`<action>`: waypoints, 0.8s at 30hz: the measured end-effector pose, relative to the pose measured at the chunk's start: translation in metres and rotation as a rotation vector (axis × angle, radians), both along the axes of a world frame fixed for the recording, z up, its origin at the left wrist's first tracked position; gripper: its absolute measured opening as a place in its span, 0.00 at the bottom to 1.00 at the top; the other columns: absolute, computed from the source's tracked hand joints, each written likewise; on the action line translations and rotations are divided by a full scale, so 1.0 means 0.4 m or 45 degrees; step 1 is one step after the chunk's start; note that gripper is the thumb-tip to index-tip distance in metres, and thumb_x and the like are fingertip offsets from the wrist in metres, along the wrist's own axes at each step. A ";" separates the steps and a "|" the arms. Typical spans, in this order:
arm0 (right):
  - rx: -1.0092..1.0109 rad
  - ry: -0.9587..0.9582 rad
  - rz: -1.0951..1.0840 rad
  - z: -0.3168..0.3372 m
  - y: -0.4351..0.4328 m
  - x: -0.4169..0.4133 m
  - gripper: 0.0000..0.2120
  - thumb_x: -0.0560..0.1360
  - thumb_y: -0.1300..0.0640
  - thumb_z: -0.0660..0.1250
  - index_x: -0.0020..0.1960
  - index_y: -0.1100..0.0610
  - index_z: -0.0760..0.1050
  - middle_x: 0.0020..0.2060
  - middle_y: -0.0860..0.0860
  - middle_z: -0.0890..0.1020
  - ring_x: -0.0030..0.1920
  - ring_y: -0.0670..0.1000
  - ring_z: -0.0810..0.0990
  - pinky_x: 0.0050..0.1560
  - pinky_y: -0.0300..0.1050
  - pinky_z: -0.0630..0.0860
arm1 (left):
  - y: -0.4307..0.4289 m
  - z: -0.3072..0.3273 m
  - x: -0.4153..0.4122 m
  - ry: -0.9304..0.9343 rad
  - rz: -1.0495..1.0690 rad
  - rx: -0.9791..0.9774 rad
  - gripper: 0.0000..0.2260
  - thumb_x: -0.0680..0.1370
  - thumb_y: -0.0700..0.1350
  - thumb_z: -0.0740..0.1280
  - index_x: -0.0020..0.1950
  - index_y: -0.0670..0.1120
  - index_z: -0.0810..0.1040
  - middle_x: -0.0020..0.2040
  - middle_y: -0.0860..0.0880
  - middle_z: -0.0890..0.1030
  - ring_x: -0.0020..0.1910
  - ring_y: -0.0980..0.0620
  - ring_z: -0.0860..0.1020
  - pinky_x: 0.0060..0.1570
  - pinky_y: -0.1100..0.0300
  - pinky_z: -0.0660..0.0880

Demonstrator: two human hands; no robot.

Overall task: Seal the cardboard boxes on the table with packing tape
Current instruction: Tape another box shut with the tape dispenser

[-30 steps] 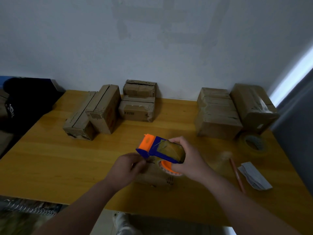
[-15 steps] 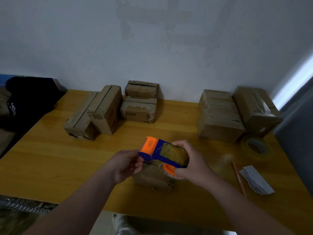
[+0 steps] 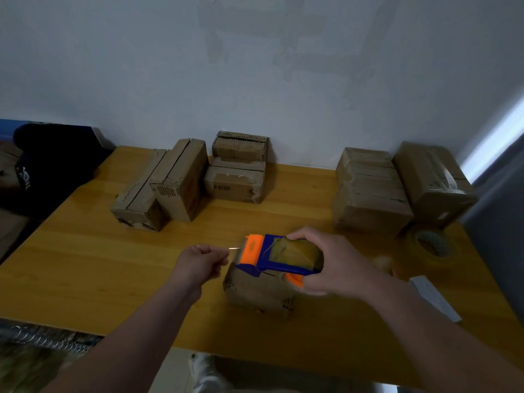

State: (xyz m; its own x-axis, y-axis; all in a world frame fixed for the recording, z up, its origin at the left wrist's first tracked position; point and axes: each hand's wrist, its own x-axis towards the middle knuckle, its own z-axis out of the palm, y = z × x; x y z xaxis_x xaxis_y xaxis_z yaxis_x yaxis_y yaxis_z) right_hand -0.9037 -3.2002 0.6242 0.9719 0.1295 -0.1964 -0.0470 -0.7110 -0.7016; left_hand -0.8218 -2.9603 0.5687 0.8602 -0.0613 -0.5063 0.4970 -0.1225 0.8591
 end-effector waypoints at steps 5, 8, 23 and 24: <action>-0.053 0.038 0.011 -0.001 -0.023 -0.007 0.31 0.68 0.57 0.75 0.66 0.43 0.68 0.49 0.42 0.78 0.38 0.39 0.80 0.34 0.34 0.75 | 0.027 -0.027 0.002 -0.038 0.012 0.061 0.06 0.76 0.40 0.70 0.41 0.39 0.78 0.33 0.46 0.79 0.33 0.51 0.74 0.35 0.59 0.73; -0.046 0.051 0.019 -0.014 -0.006 -0.006 0.32 0.68 0.58 0.76 0.67 0.44 0.67 0.52 0.43 0.76 0.40 0.38 0.80 0.34 0.31 0.74 | 0.016 -0.045 -0.006 -0.074 0.051 0.154 0.08 0.75 0.41 0.71 0.40 0.38 0.79 0.35 0.44 0.79 0.33 0.49 0.74 0.35 0.57 0.74; -0.283 -0.011 0.032 -0.056 0.040 0.049 0.32 0.68 0.51 0.75 0.68 0.41 0.66 0.55 0.44 0.69 0.52 0.46 0.73 0.48 0.44 0.77 | -0.003 -0.152 0.004 -0.189 -0.001 0.542 0.13 0.77 0.47 0.70 0.35 0.42 0.79 0.33 0.47 0.80 0.32 0.51 0.76 0.33 0.59 0.71; -0.287 -0.020 0.032 -0.057 0.040 0.049 0.32 0.68 0.51 0.74 0.68 0.41 0.66 0.55 0.44 0.69 0.51 0.46 0.73 0.47 0.42 0.76 | -0.005 -0.158 0.003 -0.213 -0.048 0.582 0.14 0.77 0.48 0.70 0.34 0.42 0.78 0.32 0.47 0.79 0.31 0.51 0.75 0.32 0.60 0.69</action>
State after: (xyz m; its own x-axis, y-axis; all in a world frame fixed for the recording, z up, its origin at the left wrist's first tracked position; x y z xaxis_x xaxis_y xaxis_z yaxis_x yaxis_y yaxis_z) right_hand -0.8842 -3.1841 0.6013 0.9721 0.1084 -0.2079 -0.0175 -0.8508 -0.5252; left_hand -0.8207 -2.9623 0.5057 0.9335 0.1021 -0.3438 0.3446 -0.5210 0.7809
